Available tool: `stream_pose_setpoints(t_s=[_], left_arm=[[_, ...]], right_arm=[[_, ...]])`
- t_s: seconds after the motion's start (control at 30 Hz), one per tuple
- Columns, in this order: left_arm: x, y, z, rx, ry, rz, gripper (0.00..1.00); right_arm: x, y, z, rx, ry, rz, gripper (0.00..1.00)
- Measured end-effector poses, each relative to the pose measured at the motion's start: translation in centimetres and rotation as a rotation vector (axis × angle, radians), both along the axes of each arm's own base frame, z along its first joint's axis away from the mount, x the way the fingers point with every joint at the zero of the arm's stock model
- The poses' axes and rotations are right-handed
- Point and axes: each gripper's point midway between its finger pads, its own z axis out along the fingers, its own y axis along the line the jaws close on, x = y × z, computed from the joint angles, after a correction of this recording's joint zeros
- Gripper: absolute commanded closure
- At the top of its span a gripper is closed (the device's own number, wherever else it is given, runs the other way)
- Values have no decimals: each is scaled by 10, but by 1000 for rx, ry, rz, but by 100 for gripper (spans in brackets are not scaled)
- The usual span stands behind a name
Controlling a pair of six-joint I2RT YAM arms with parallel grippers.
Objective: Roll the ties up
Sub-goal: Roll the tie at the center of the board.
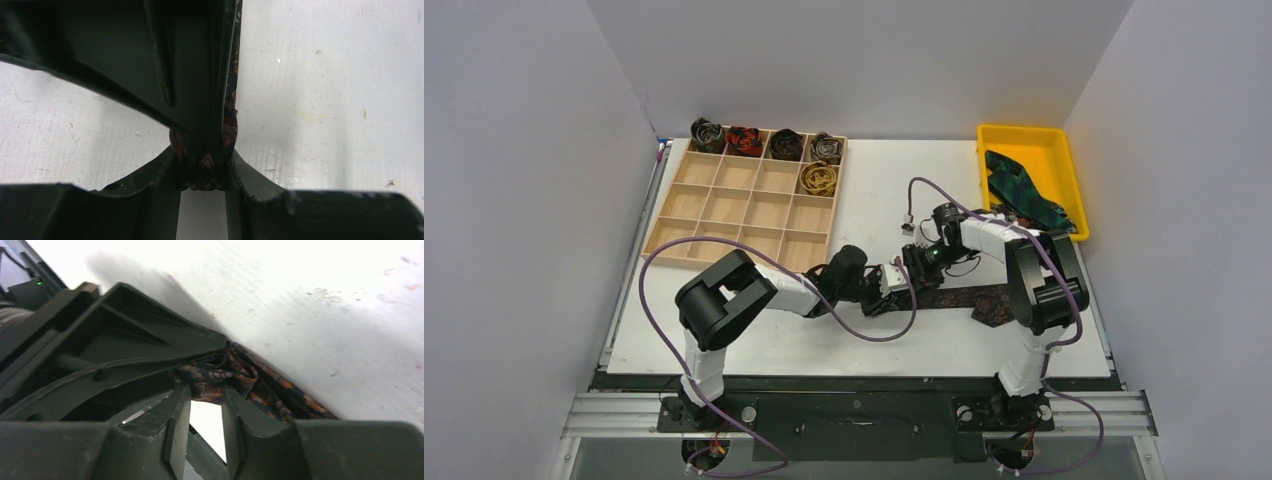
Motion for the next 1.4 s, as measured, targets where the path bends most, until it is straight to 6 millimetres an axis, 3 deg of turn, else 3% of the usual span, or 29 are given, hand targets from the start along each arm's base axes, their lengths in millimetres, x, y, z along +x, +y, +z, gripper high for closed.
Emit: stream_pose_setpoints(t_s=[0.07,0.13,0.3,0.6,0.77,0.97,1.23,1.4], left_arm=[[0,0,0,2,2,0,80],[0,0,0,3,3,1,76],[1,0,0,1,1,3,53],[7,13,1,-59,-1,23,34],[0,23,2,-152,-8,-1,35],[-3,10,2,-270,-13,-37,43],[-10,-2,5,-324,-9,-66,64],[-6,-10,9,-323,-13,-68,64]], right_arm=[[-1,-5,-9,-32,12,12,95],[-1,-9,-18,-58,27,30,100],[-2,-18,-23,-76,50,42,100],[-5,-25,-28,-81,103,34,100],[-5,-25,-29,-84,115,30,100],[-5,-25,-29,-87,124,27,100],[-6,-24,-29,-92,129,28,100],[-6,-24,-29,-97,129,34,100]])
